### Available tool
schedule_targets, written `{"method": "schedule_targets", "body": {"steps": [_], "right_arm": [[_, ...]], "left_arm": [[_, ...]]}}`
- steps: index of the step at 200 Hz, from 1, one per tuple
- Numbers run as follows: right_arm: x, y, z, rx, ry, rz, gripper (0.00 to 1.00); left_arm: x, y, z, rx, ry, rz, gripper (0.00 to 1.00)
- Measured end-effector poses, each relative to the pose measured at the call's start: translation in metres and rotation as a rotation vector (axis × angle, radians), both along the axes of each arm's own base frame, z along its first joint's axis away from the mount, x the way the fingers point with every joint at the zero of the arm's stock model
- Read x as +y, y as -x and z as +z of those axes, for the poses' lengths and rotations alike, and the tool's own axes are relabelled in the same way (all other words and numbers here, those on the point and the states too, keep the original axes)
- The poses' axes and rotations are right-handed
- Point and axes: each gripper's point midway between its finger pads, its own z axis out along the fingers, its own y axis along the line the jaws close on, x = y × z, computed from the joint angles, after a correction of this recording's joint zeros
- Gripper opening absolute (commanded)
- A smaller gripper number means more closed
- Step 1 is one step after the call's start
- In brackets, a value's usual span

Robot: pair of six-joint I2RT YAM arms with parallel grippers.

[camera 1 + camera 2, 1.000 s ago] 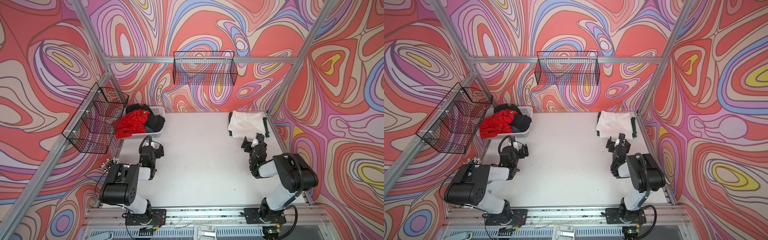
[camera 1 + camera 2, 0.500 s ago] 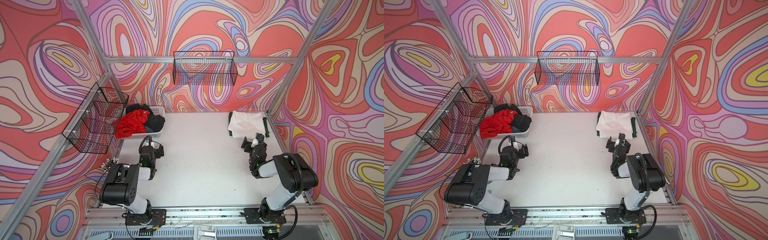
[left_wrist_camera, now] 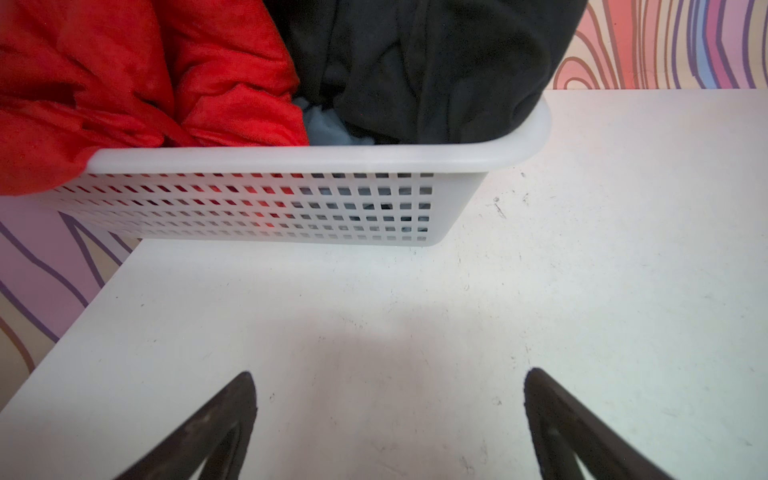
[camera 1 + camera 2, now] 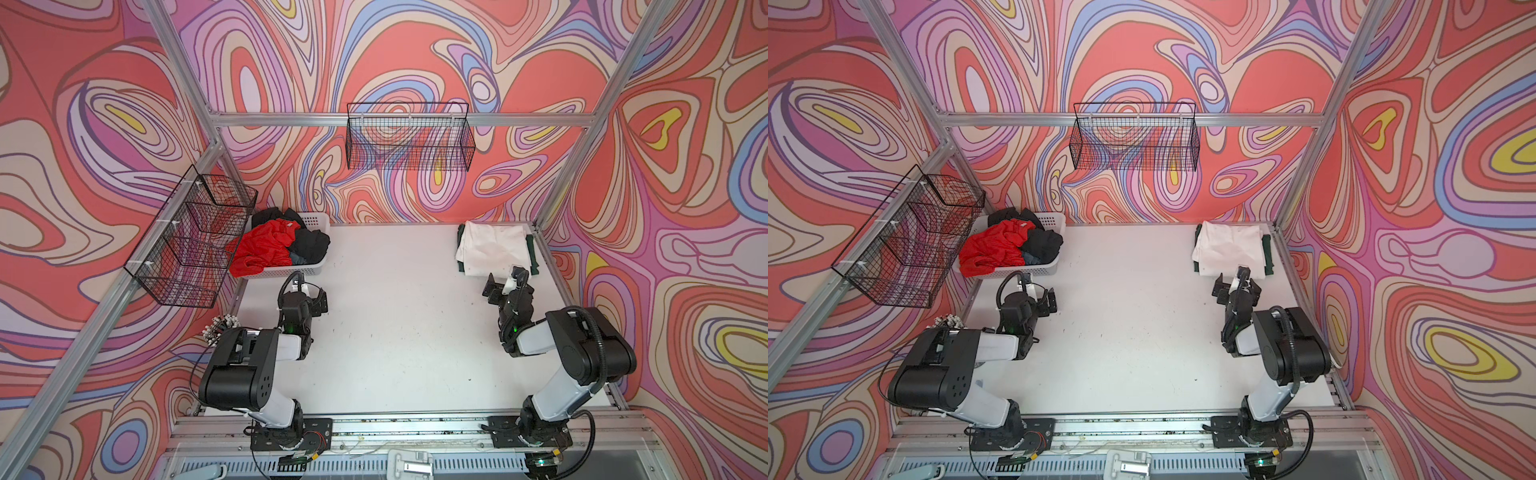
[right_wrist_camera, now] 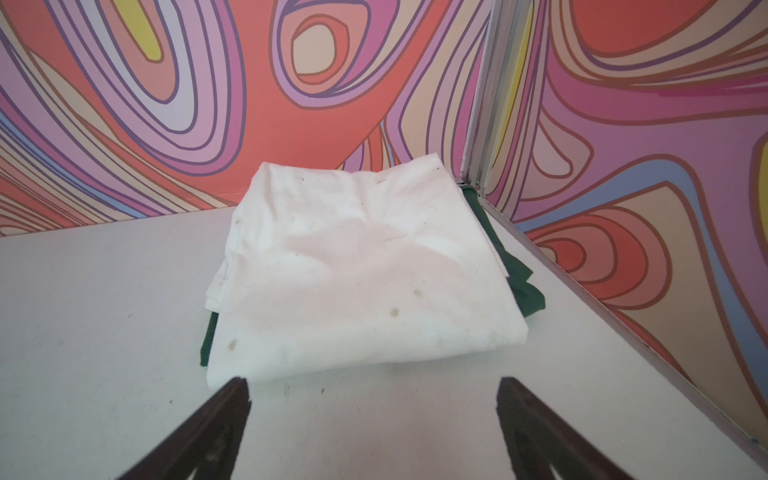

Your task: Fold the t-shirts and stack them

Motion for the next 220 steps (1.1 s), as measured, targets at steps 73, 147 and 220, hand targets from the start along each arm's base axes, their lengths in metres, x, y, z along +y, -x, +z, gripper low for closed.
{"method": "schedule_targets", "body": {"steps": [73,147,220], "right_arm": [[-0.002,0.004,0.001,-0.004,0.005,-0.032,0.98],[0.008,-0.010,0.119,-0.124,-0.120,-0.080,0.98],[0.059,0.002,0.096,0.146,-0.454,0.124,0.98]], "left_arm": [[-0.002,0.005,0.027,0.003,-0.048,0.053,1.00],[-0.002,0.011,0.162,-0.092,0.011,0.242,1.00],[0.010,-0.020,0.196,0.129,0.069,0.368,1.00]]}}
